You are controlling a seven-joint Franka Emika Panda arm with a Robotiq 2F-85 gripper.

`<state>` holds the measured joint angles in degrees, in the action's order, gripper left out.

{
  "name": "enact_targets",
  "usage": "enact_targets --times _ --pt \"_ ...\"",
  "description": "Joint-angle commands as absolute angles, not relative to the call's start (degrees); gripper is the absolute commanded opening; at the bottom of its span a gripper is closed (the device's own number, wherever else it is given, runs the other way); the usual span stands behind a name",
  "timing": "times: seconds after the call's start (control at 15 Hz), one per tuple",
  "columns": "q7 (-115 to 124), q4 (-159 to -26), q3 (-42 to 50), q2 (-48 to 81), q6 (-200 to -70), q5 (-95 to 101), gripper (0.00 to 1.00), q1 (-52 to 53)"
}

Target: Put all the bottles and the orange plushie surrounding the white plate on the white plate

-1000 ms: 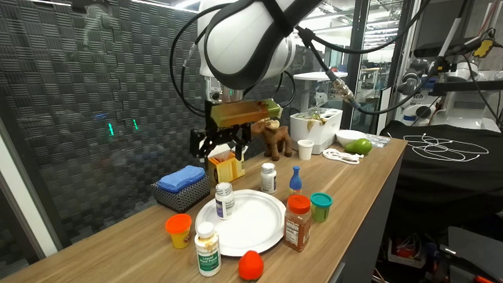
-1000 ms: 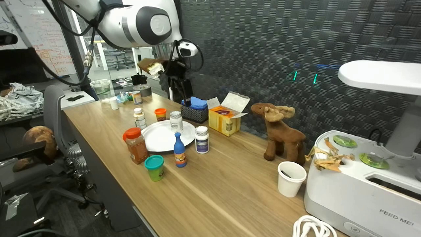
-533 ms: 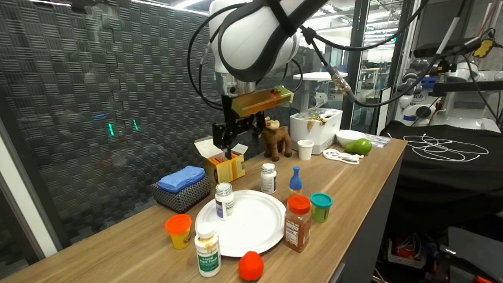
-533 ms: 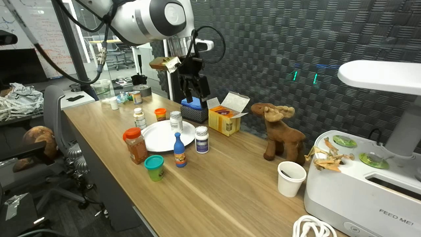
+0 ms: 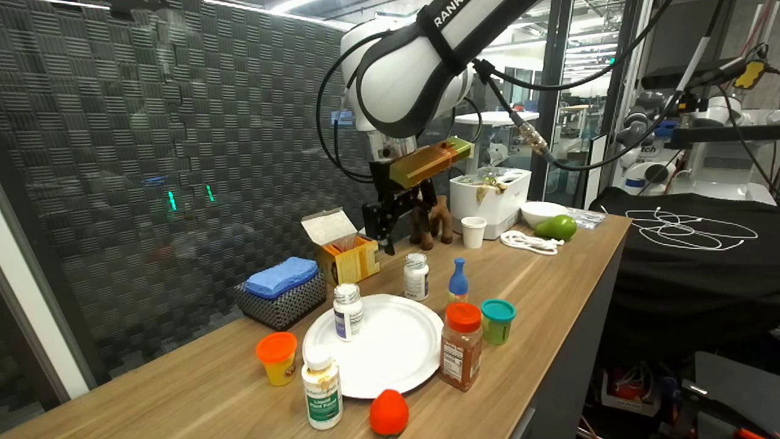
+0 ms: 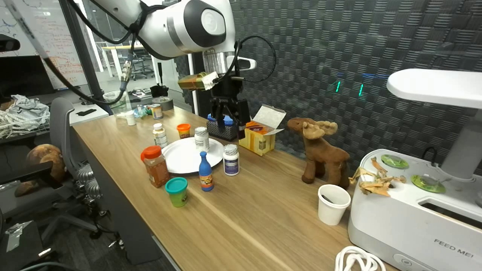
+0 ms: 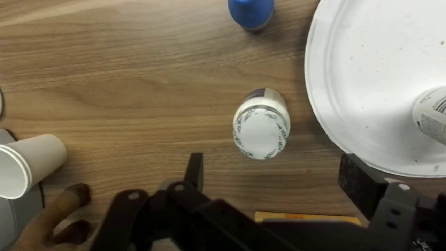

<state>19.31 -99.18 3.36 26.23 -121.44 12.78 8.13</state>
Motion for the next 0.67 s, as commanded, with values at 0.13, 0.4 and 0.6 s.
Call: enact_targets --times 0.13,0.4,0.6 --pt "17.66 -98.69 3.44 26.59 -117.69 12.94 1.00 6.64" --pt "16.69 -99.06 2.45 27.56 -117.15 9.91 1.00 5.46" --pt "16.52 -99.19 1.94 28.26 -116.97 7.49 1.00 5.19"
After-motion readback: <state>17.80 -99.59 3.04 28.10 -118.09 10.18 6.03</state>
